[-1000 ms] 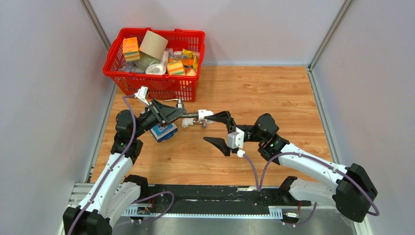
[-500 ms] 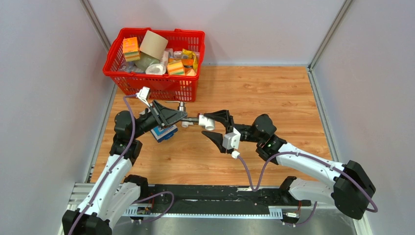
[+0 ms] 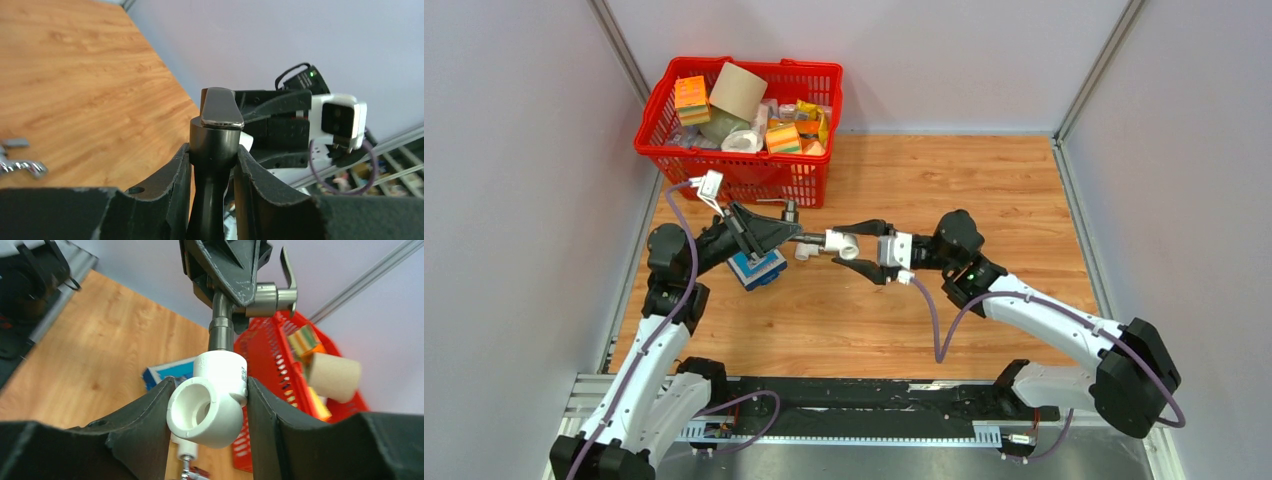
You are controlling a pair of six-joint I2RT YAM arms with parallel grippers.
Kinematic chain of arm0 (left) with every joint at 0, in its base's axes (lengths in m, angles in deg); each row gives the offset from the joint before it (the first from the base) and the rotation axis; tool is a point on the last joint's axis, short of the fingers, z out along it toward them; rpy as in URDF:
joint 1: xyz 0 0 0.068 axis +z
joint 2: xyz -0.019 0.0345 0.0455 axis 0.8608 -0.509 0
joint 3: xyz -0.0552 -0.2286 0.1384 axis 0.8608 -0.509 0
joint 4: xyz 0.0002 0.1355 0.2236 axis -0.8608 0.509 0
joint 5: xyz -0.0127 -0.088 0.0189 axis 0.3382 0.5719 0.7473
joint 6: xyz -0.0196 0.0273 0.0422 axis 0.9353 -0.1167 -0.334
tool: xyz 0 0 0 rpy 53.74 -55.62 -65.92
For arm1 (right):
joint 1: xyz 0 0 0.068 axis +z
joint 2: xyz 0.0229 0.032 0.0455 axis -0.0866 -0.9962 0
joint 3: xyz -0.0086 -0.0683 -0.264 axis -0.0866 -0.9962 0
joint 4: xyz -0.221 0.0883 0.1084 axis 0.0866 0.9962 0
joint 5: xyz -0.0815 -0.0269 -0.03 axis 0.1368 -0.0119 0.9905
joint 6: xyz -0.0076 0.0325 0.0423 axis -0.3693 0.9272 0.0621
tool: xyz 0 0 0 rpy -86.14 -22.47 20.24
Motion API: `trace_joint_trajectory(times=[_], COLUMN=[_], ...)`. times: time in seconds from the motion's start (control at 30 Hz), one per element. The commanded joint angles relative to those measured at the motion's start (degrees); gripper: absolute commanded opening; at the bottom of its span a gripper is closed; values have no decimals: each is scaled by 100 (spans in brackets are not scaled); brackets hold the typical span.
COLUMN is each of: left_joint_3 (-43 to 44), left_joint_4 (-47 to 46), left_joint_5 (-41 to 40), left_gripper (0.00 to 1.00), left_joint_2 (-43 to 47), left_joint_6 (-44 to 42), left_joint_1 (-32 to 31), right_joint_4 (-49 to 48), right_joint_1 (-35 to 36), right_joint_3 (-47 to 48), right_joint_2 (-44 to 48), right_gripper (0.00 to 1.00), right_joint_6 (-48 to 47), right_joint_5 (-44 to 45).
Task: Install the water faucets
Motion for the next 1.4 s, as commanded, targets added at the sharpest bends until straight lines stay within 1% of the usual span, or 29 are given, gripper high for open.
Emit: trace_joint_trajectory(times=[0.0,0.1,0.13,0.23,0.3,0.37,0.43,0.5,0.57,0.6,0.63,0.73,0.77,0.8,0.83,0.87,0.9,0.93,1.0,1.03,1.1,1.17,1.23,1.3,1.33,1.37], left_joint_3=[365,164,84,-206,-347,-514,-681,-795,-944,-988,-1059,-1147,-1225,-1278,-1340,-1349,-1323,-1323,-1253,-1226,-1200,-1183,-1104,-998,-937,-893], left_joint_4=[-798,-1475,-1868,-2574,-2996,-3470,-3945,-4121,-4122,-4105,-4009,-3535,-3429,-3393,-3228,-3069,-2807,-2700,-2174,-2110,-1978,-1820,-1461,-1179,-969,-906], left_joint_5=[669,871,898,1091,1249,1364,1390,1399,1233,1162,1014,627,399,275,-13,-138,-287,-375,-648,-805,-1113,-1420,-1701,-1826,-1896,-1906], left_gripper=[0,0,0,0,0,0,0,0,0,0,0,0,0,0,0,0,0,0,0,0,0,0,0,0,0,0], left_joint_2=[147,270,296,323,297,279,288,297,314,323,332,393,402,463,498,603,648,735,893,990,1113,1175,1176,1106,1079,1027], left_joint_6=[-1323,-1730,-1887,-2116,-2266,-2284,-2232,-2126,-2073,-2029,-1942,-1757,-1670,-1469,-1362,-1239,-1195,-1081,-940,-887,-676,-404,-149,97,298,431], left_joint_1=[-60,-60,-68,-68,-68,-68,-77,-77,-68,-68,-68,-68,-68,-68,-68,-68,-68,-68,-68,-68,-68,-68,-68,-68,-68,-68], right_joint_4=[123,754,922,662,301,177,124,150,211,307,439,668,747,843,958,1028,1038,986,714,573,301,-6,-218,-412,-482,-483], right_joint_1=[-196,-442,-495,-610,-689,-812,-996,-1110,-1216,-1269,-1304,-1375,-1375,-1375,-1375,-1366,-1366,-1366,-1348,-1348,-1313,-1243,-1059,-717,-489,-226], right_joint_3=[840,1613,1876,2221,2274,2414,2433,2389,2310,2283,2274,2143,2082,2003,1915,1810,1695,1529,1204,1019,755,509,263,25,-98,-212], right_joint_2=[-409,-980,-1173,-1666,-1904,-2263,-2458,-2502,-2433,-2380,-2310,-1889,-1722,-1538,-1370,-1169,-993,-791,-439,-281,-43,142,300,467,555,626], right_gripper=[1,2,3,7,6,6,7,14,25,27,29,43,48,50,50,50,53,57,65,69,72,75,80,85,90,100], right_joint_6=[2323,3905,4241,5577,6464,7326,7863,8024,7884,7727,7499,6682,6279,5901,5627,5294,5012,4748,4343,4115,3798,3421,2981,2507,2226,1806], right_joint_5=[-909,-1251,-1392,-1849,-1868,-1929,-1912,-1789,-1587,-1456,-1333,-894,-718,-490,-201,98,310,477,742,821,857,709,532,506,540,645])
